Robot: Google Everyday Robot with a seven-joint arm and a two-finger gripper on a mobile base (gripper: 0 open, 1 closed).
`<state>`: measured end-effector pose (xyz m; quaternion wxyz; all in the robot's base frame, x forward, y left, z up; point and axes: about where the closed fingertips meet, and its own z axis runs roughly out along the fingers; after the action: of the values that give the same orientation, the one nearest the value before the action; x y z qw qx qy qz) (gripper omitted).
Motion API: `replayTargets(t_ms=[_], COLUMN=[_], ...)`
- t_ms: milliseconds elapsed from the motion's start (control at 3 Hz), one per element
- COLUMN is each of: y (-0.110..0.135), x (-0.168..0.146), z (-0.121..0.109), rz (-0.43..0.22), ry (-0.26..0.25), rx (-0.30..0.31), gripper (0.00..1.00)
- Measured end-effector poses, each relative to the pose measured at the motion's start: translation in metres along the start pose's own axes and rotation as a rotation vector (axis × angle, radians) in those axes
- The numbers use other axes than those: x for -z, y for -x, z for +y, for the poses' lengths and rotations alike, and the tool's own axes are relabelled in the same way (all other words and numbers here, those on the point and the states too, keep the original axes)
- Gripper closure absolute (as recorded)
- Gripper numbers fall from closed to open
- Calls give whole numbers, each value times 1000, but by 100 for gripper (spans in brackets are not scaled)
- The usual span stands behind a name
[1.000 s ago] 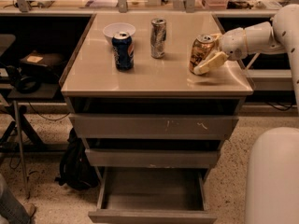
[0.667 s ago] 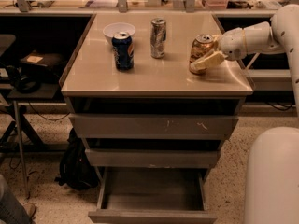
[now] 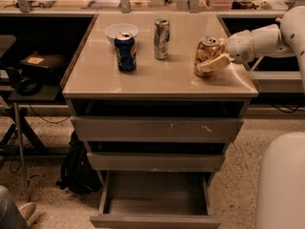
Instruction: Place orange can into bottom drawer
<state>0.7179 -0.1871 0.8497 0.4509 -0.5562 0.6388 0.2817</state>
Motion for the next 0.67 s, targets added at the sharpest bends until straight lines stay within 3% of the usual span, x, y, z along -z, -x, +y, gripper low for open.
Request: replayTargets(t_ms=[333,667], y=[-7,37], x=[14,73], z=[20,45], rz=[9,-6], ry=[-10,-161], rx=[-10,137], gripper=[100,100])
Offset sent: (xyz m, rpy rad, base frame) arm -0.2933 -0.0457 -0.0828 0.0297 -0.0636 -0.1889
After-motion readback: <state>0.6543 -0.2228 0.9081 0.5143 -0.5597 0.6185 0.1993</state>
